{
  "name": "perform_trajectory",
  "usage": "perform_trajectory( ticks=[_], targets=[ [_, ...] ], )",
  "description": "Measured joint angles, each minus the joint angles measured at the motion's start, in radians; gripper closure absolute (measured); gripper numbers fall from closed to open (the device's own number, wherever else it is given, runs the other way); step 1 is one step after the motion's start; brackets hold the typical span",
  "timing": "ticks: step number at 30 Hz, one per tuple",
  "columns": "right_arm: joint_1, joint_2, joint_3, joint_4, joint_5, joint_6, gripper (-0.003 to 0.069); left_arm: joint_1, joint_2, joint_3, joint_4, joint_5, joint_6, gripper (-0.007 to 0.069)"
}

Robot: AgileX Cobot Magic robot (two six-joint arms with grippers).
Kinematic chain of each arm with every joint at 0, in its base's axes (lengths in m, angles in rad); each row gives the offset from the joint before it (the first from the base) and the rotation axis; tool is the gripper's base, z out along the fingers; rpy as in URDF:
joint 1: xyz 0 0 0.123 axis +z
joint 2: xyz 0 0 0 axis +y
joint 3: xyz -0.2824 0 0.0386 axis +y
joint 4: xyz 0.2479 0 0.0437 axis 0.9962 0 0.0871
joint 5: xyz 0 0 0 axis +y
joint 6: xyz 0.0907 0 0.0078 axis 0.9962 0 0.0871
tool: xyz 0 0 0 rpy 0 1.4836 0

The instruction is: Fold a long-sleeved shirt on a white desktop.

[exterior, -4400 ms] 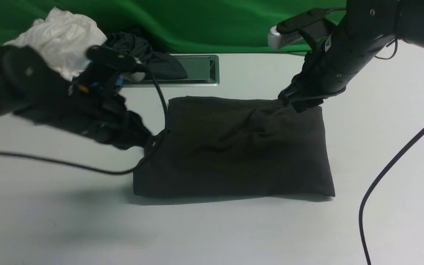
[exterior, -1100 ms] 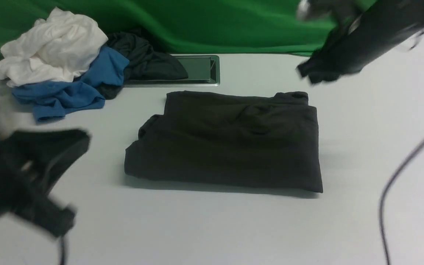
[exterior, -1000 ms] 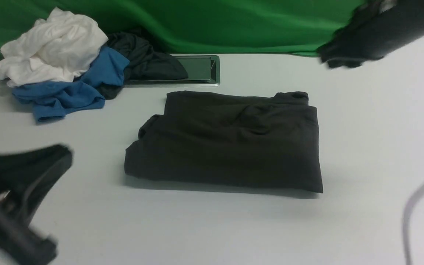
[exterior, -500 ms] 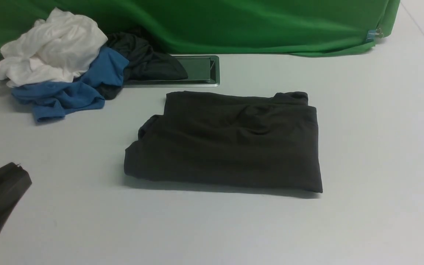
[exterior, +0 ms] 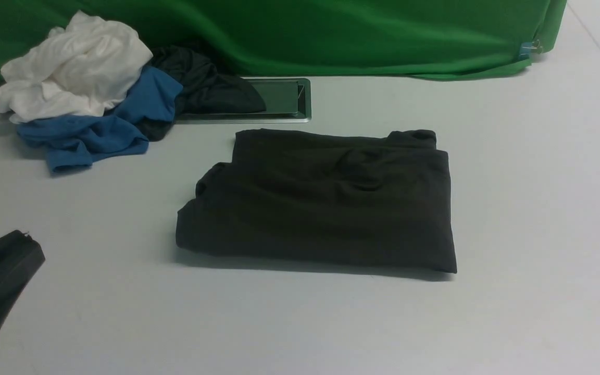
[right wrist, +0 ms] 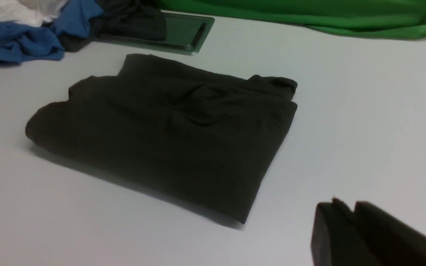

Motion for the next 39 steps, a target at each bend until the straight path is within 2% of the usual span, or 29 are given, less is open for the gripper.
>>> perform_trajectory(
  ticks=[4, 6, 8, 13, 18, 22, 39],
  targets=[
    [-0.010, -0.015, 0.013, -0.040, -0.037, 0.000, 0.0569, 0.000, 0.000, 0.000, 0.000, 0.000, 0.000, 0.0606],
    [-0.034, -0.042, 0.042, -0.046, -0.083, 0.000, 0.0605, 0.000, 0.000, 0.000, 0.000, 0.000, 0.000, 0.0606],
    [-0.090, -0.121, 0.144, -0.051, -0.198, -0.001, 0.0629, 0.000, 0.000, 0.000, 0.000, 0.000, 0.002, 0.0606],
    [-0.177, -0.338, 0.450, -0.059, -0.406, -0.001, 0.0630, 0.000, 0.000, 0.000, 0.000, 0.000, 0.002, 0.0606],
    [-0.218, -0.549, 0.724, -0.063, -0.543, -0.001, 0.0631, 0.000, 0.000, 0.000, 0.000, 0.000, 0.004, 0.0606],
    [-0.218, -0.612, 0.769, -0.065, -0.520, -0.001, 0.0631, 0.000, 0.000, 0.000, -0.001, 0.000, 0.004, 0.0606],
    [-0.218, -0.613, 0.770, -0.065, -0.488, 0.004, 0.0600, 0.000, 0.000, 0.000, -0.001, 0.000, 0.004, 0.0606]
  ],
)
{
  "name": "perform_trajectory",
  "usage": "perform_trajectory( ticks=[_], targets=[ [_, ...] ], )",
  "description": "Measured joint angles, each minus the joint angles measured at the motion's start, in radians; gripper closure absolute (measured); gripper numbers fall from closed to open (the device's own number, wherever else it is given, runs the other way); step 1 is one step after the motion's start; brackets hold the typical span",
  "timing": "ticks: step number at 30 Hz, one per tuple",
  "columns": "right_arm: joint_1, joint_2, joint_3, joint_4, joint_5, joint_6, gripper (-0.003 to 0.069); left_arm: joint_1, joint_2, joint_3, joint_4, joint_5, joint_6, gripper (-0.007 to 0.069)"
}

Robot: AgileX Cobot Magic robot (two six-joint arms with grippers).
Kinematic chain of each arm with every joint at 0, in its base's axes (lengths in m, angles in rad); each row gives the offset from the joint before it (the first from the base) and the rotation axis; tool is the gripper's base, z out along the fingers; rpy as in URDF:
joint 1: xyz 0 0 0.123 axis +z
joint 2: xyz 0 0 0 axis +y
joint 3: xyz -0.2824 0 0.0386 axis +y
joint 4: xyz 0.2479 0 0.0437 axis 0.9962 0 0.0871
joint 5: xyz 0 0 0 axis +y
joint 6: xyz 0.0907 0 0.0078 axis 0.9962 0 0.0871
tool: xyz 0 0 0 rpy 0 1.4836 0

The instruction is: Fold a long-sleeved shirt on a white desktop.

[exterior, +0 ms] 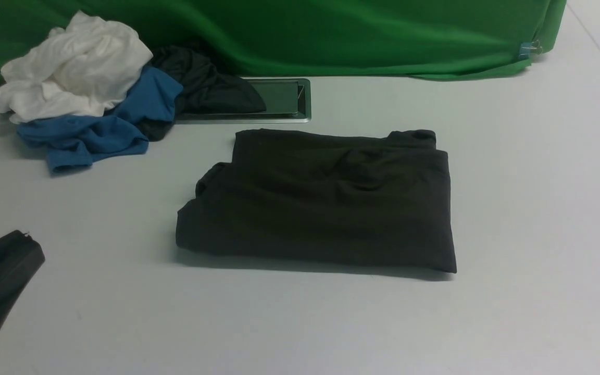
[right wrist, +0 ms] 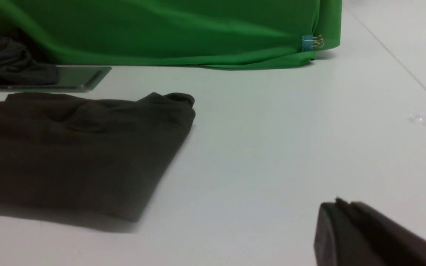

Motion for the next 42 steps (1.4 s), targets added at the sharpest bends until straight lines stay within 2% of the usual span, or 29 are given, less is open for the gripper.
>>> perform_trajectory(
  ticks=[35, 37, 38, 39, 40, 42],
  targets=[
    [0.000, -0.003, 0.000, 0.000, 0.001, 0.000, 0.0508, 0.000, 0.000, 0.003, 0.016, -0.033, -0.003, 0.0601],
    [0.000, -0.003, 0.000, 0.000, 0.001, 0.000, 0.0504, 0.008, 0.000, 0.022, 0.059, -0.083, -0.056, 0.0603],
    [0.000, -0.003, 0.000, 0.000, 0.001, 0.000, 0.0500, 0.026, 0.000, 0.045, 0.129, -0.129, -0.119, 0.0605],
    [0.000, -0.003, 0.000, 0.000, 0.001, 0.000, 0.0500, 0.031, 0.000, 0.049, 0.129, -0.138, -0.131, 0.0605],
    [0.000, -0.003, 0.000, 0.000, 0.001, 0.000, 0.0496, 0.079, -0.009, 0.091, 0.236, -0.207, -0.238, 0.0606],
    [0.000, -0.003, 0.000, 0.000, 0.001, 0.000, 0.0494, 0.135, -0.027, 0.135, 0.289, -0.238, -0.313, 0.0606]
  ],
)
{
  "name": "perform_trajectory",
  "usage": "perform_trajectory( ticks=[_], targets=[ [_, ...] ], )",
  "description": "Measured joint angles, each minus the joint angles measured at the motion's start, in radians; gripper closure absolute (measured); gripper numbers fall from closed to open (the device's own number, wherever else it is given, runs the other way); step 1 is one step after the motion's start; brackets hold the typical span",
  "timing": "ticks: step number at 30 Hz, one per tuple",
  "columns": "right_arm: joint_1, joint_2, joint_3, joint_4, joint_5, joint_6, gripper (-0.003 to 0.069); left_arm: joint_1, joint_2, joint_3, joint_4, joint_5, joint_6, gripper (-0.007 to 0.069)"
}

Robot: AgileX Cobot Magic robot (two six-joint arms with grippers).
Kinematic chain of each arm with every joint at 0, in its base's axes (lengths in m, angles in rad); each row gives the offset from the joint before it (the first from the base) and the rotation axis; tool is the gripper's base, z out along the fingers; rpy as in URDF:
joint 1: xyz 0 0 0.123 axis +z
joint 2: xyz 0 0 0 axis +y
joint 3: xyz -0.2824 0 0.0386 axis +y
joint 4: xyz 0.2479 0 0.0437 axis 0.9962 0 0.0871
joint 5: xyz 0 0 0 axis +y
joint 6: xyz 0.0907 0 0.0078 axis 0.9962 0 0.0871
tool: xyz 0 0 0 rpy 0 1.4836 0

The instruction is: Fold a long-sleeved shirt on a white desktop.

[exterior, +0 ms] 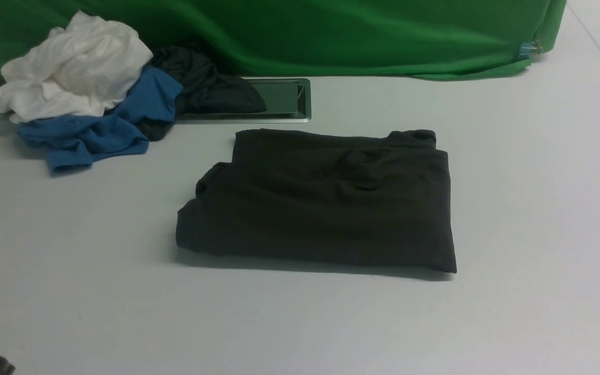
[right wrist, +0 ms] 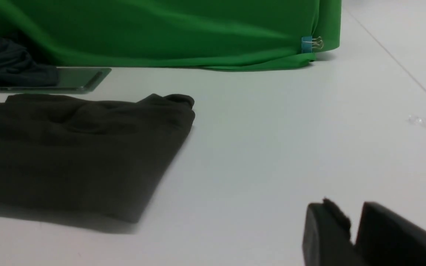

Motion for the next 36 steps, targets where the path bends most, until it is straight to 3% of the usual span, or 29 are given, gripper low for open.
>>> perform_trajectory(
  ticks=[9, 18, 36],
  targets=[
    [0.000, 0.000, 0.000, 0.000, -0.001, 0.000, 0.0475, 0.164, -0.139, 0.235, 0.008, -0.011, -0.051, 0.0606],
    [0.000, 0.000, 0.000, 0.000, 0.000, 0.000, 0.0449, 0.165, -0.150, 0.244, -0.005, 0.135, -0.057, 0.0606],
    [0.000, -0.001, 0.000, 0.000, 0.002, 0.000, 0.0422, 0.165, -0.150, 0.244, -0.005, 0.140, -0.047, 0.0606]
  ],
)
